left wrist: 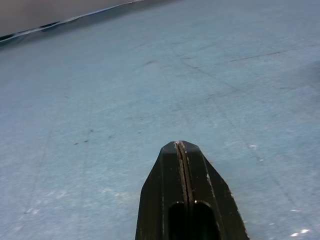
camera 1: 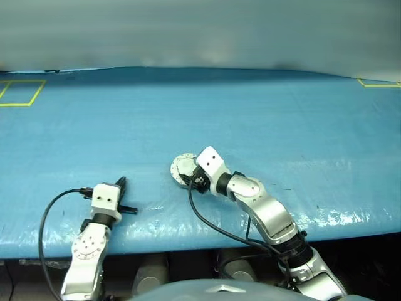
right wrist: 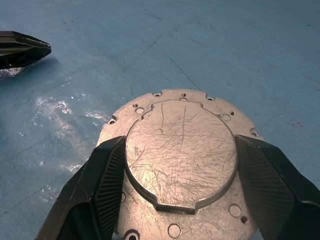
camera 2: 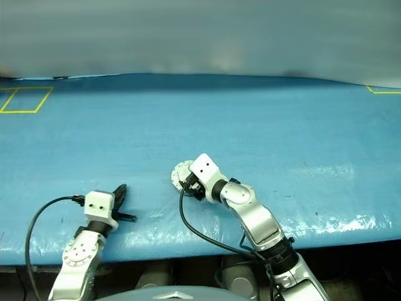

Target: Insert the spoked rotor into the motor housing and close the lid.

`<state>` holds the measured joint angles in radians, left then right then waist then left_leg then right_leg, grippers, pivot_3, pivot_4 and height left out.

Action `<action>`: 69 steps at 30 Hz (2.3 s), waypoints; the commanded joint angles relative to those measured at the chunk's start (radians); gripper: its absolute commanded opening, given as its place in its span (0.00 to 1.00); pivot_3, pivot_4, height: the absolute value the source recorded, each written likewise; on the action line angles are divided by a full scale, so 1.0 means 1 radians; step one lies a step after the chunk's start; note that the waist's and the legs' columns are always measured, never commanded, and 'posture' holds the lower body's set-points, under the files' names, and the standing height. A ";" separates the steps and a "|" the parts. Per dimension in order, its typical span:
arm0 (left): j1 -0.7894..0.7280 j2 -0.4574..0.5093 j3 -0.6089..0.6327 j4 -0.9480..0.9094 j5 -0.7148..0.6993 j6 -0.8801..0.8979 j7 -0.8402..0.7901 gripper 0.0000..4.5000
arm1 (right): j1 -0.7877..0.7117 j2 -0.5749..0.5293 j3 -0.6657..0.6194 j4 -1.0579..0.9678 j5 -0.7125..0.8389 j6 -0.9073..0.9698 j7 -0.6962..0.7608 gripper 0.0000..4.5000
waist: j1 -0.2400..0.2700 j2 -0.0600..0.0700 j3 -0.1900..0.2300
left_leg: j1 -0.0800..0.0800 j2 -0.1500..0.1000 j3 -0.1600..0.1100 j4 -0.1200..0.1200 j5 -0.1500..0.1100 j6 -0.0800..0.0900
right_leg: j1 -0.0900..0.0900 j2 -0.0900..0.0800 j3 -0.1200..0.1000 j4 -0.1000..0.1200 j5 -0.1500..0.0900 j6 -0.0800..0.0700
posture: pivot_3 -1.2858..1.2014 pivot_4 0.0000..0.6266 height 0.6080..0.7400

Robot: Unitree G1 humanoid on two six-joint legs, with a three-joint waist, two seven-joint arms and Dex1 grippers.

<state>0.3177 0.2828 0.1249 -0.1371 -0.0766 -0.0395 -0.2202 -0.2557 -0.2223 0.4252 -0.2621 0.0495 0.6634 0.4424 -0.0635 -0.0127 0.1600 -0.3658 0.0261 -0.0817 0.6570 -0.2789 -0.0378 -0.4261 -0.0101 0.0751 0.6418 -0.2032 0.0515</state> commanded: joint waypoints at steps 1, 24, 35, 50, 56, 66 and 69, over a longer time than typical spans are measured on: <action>-0.010 0.029 0.023 -0.108 -0.045 0.084 -0.036 0.00 | 0.026 -0.006 0.018 0.036 -0.005 0.050 0.005 0.67 | 0.002 -0.001 0.000 | 0.000 0.000 0.000 0.000 0.000 0.000 | 0.000 0.000 0.000 0.000 0.000 0.000 | 0.52 0.24 1.00; -0.448 0.149 0.005 -0.221 -0.519 0.844 -0.280 0.00 | 0.021 0.005 0.018 0.033 -0.011 0.050 -0.003 0.67 | -0.005 -0.003 -0.001 | 0.001 0.000 -0.002 -0.002 0.000 -0.001 | 0.001 0.001 -0.002 0.001 -0.001 -0.001 | 0.52 0.24 1.00; -0.483 0.176 -0.141 -0.176 -0.501 0.904 -0.359 0.00 | 0.021 0.010 0.019 0.034 -0.013 0.046 -0.005 0.67 | -0.005 -0.003 -0.001 | 0.001 0.000 -0.002 -0.002 0.000 -0.001 | 0.000 0.001 -0.001 0.000 -0.001 -0.001 | 0.52 0.24 1.00; -0.566 0.131 -0.130 -0.074 -0.425 0.854 -0.284 0.00 | 0.027 0.006 0.020 0.026 -0.017 0.047 -0.005 0.67 | -0.004 -0.003 -0.001 | 0.001 0.000 -0.002 -0.002 0.000 -0.001 | 0.001 0.001 -0.001 0.001 -0.001 -0.001 | 0.52 0.24 1.00; -0.574 0.127 -0.158 -0.048 -0.412 0.849 -0.306 0.00 | 0.027 0.011 0.019 0.022 -0.015 0.049 -0.008 0.67 | -0.004 -0.003 -0.001 | 0.001 0.000 -0.002 -0.002 0.000 -0.001 | 0.001 0.001 -0.001 0.000 -0.001 -0.001 | 0.52 0.24 1.00; -0.586 0.124 -0.215 -0.050 -0.412 0.873 -0.368 0.00 | 0.041 0.014 0.014 0.010 -0.013 0.062 -0.018 0.67 | -0.002 -0.003 -0.001 | 0.001 0.000 -0.002 -0.002 0.000 -0.001 | 0.001 0.001 -0.001 0.000 -0.001 0.000 | 0.52 0.24 1.00; -0.581 0.135 -0.237 -0.067 -0.413 0.889 -0.387 0.00 | 0.049 0.017 0.015 0.008 -0.013 0.064 -0.022 0.67 | -0.002 -0.003 -0.001 | 0.001 0.000 -0.002 -0.002 0.000 -0.001 | 0.001 0.001 -0.001 0.000 -0.001 0.000 | 0.52 0.24 1.00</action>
<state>-0.2630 0.4199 -0.0687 -0.1692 -0.4816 0.8272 -0.5730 -0.2309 -0.1986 0.4236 -0.2855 0.0447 0.6846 0.4214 -0.0654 -0.0160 0.1587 -0.3646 0.0262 -0.0837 0.6545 -0.2786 -0.0384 -0.4254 -0.0092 0.0739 0.6420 -0.2037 0.0513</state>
